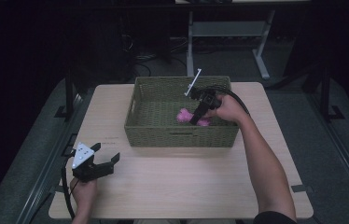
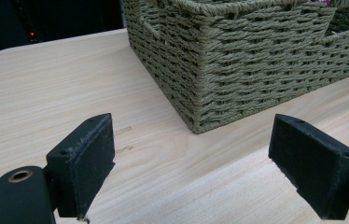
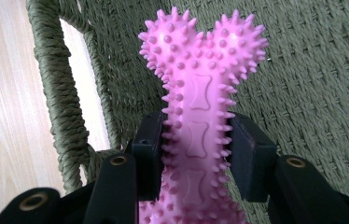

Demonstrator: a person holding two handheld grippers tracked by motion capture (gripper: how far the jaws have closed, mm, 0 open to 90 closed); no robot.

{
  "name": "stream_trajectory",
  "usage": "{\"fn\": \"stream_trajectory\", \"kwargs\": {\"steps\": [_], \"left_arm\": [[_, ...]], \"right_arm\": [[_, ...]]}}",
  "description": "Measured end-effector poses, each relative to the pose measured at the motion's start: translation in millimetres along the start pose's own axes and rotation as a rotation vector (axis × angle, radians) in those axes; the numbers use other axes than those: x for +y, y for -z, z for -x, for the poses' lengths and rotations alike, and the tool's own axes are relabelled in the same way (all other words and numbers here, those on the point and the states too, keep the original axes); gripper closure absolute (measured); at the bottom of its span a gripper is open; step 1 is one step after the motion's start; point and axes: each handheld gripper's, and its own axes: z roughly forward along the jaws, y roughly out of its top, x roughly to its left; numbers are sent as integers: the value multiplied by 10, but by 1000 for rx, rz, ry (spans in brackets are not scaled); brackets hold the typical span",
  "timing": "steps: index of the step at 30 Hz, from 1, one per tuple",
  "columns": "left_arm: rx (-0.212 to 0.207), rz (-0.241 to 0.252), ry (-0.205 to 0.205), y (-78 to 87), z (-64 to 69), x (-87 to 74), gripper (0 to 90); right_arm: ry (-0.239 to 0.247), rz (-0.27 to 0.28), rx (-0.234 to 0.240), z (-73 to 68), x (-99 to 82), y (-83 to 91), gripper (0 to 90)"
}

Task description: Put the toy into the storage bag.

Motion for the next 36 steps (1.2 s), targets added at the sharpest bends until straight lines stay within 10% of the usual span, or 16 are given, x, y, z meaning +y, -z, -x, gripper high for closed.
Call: {"fn": "stream_trajectory", "kwargs": {"steps": [36], "left_arm": [[-1,-2,-2,-5,9,2,138]], "right_arm": [[-53,33,14,58,-67,-72,533]]}}
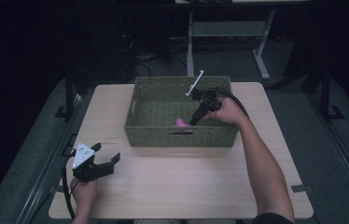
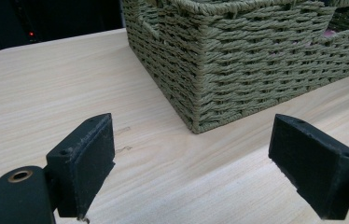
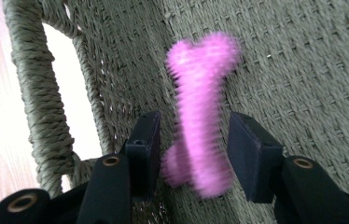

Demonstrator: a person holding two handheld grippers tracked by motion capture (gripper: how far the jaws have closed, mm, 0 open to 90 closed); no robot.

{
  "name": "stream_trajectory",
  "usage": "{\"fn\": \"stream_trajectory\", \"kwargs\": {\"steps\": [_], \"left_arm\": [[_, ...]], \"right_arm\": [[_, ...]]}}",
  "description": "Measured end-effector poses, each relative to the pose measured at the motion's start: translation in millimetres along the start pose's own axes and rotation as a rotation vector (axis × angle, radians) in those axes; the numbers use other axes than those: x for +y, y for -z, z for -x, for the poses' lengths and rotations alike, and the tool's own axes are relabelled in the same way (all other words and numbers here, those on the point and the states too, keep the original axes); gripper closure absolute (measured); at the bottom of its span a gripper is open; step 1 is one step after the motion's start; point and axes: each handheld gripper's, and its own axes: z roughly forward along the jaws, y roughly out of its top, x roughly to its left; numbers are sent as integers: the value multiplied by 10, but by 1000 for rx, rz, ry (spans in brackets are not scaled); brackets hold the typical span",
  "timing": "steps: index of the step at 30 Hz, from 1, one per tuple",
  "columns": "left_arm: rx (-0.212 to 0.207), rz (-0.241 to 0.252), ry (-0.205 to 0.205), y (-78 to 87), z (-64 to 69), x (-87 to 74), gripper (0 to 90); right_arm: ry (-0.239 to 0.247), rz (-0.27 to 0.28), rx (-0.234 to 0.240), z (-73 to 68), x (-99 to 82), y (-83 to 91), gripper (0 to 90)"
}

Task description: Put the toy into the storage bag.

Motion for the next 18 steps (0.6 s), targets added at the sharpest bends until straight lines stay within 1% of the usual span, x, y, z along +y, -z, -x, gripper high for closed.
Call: {"fn": "stream_trajectory", "kwargs": {"steps": [16,18], "left_arm": [[0,3,1,-7,7,3,139],[-2,-8,-6,-13,6,-3,138]], "right_arm": [[-8,15,-28,-45,-48,136,469],[-7,14,-35,-62,-51,161,453]]}}
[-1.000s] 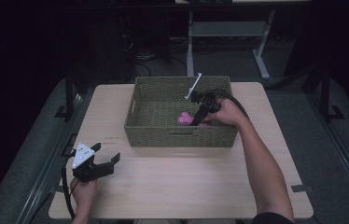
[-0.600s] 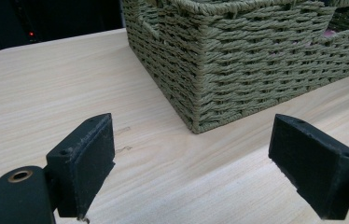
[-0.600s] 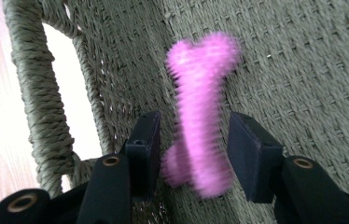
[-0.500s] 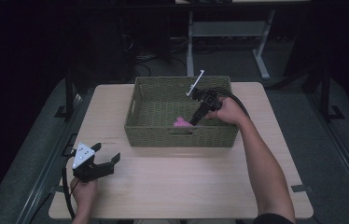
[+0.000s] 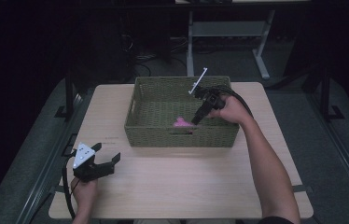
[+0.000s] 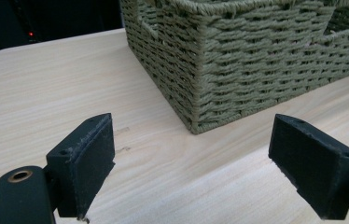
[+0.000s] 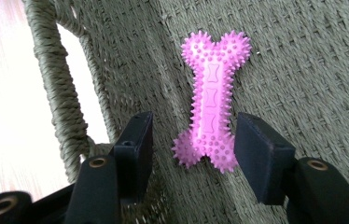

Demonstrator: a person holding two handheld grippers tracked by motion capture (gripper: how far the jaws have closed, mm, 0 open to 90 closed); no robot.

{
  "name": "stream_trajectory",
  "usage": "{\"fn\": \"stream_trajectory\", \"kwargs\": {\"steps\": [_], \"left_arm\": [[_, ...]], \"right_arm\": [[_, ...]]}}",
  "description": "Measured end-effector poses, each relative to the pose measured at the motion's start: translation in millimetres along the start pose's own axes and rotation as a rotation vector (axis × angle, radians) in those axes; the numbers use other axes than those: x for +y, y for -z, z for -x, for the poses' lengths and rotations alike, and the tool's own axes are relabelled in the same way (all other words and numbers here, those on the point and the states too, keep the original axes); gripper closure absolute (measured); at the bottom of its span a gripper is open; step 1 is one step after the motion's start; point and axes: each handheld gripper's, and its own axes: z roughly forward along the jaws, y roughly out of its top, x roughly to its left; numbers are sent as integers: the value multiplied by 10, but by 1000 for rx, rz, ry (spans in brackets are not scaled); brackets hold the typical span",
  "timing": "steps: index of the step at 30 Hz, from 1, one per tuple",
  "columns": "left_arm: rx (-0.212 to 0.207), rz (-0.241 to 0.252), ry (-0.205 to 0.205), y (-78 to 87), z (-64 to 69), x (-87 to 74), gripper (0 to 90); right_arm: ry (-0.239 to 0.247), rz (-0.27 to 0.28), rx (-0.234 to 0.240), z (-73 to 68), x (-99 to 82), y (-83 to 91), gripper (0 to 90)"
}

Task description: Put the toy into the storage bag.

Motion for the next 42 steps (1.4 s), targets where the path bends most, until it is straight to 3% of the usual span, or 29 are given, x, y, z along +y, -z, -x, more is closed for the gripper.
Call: {"fn": "stream_trajectory", "kwargs": {"steps": [12,19,31,42], "left_arm": [[3,6,7,5,-6,0,139],[3,8,4,6,-1,1,139],[0,5,-1,3,11,4,139],[-4,4,-4,1,24,4,138]], "right_arm": [[-17,35,-36,-61,-41,177,408],[2,63,-56,-157,-51,303,401],[39,100,-73,-423,-112,574,366],[69,153,-65,-700,-326,640,342]]}}
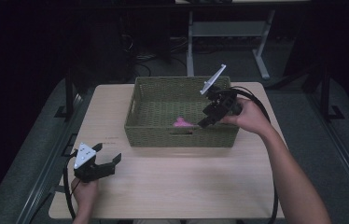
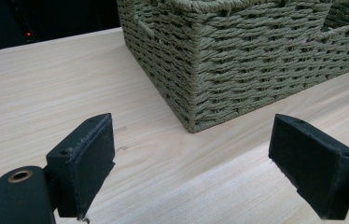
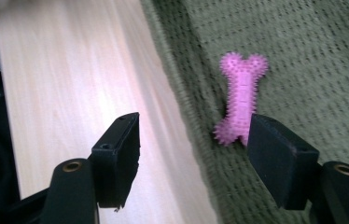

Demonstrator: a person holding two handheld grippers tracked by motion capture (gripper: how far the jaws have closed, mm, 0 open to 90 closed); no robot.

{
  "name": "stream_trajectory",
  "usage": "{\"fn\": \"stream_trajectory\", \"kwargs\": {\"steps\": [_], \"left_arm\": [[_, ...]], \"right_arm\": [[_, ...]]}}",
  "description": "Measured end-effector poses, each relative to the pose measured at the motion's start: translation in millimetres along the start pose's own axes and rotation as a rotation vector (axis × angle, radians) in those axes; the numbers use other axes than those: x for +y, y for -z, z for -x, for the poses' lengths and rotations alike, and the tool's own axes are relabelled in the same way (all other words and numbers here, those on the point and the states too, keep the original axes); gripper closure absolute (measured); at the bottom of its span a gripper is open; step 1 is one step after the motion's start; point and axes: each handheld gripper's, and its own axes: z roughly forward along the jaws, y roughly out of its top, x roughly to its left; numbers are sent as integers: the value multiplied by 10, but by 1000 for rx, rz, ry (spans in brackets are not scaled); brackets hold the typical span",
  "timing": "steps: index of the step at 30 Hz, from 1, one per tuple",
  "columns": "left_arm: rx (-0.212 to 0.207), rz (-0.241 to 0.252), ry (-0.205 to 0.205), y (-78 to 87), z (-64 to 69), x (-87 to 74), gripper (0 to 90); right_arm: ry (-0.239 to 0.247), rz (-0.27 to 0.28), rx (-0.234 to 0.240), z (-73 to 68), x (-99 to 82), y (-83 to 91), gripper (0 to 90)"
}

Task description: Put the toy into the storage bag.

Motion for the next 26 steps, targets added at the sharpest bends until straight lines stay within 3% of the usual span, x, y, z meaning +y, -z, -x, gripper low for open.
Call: {"fn": "stream_trajectory", "kwargs": {"steps": [18,26], "left_arm": [[-2,-7,-10,-5,13,2,139],[-3,-6,-12,-4,18,1,139]], "right_arm": [[-3,37,0,-447,-580,-100,307],[-35,57,-12,-614,-998,-241,295]]}}
